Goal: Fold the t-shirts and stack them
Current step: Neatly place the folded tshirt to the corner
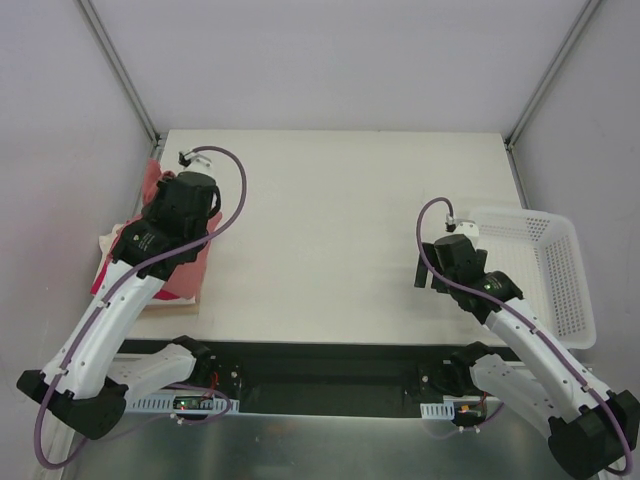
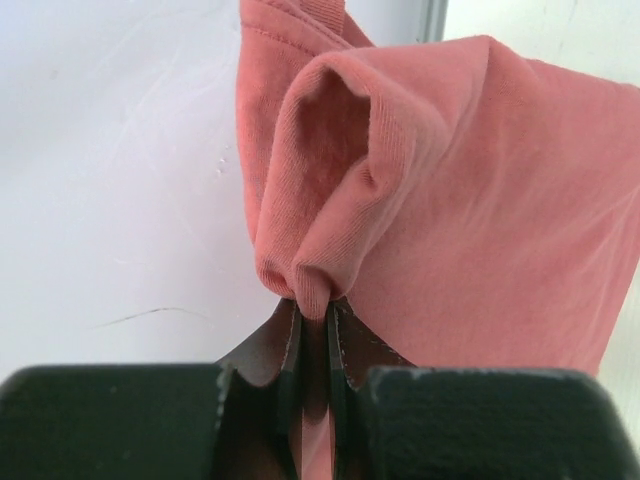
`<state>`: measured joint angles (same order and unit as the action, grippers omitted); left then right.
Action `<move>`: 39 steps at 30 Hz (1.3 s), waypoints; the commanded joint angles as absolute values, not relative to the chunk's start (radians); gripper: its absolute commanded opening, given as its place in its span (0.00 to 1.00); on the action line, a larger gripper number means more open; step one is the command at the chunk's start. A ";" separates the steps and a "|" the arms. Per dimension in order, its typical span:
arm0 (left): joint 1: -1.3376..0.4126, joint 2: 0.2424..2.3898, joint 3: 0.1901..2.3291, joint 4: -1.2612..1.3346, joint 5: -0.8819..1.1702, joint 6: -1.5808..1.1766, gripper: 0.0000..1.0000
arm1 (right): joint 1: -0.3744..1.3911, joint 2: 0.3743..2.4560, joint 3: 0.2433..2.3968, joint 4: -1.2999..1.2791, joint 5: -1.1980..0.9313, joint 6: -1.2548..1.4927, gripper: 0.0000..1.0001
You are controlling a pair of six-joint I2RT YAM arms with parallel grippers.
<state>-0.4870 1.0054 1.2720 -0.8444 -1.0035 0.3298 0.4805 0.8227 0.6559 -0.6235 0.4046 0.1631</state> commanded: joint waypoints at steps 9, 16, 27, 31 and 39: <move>-0.248 0.983 1.263 -0.689 -0.888 0.525 0.00 | 0.454 0.808 0.647 -0.600 0.377 0.153 0.97; -0.143 1.002 1.036 -0.392 -0.844 0.704 0.00 | 0.443 0.804 0.646 -0.597 0.361 0.150 0.97; 0.146 1.157 1.048 -0.204 -0.680 0.781 0.00 | 0.426 0.788 0.640 -0.600 0.365 0.149 0.97; 0.164 1.155 0.971 -0.183 -0.638 0.822 0.06 | 0.422 0.802 0.643 -0.601 0.362 0.147 0.97; 0.225 1.172 0.891 -0.118 -0.627 0.818 0.85 | 0.414 0.819 0.646 -0.601 0.344 0.138 0.97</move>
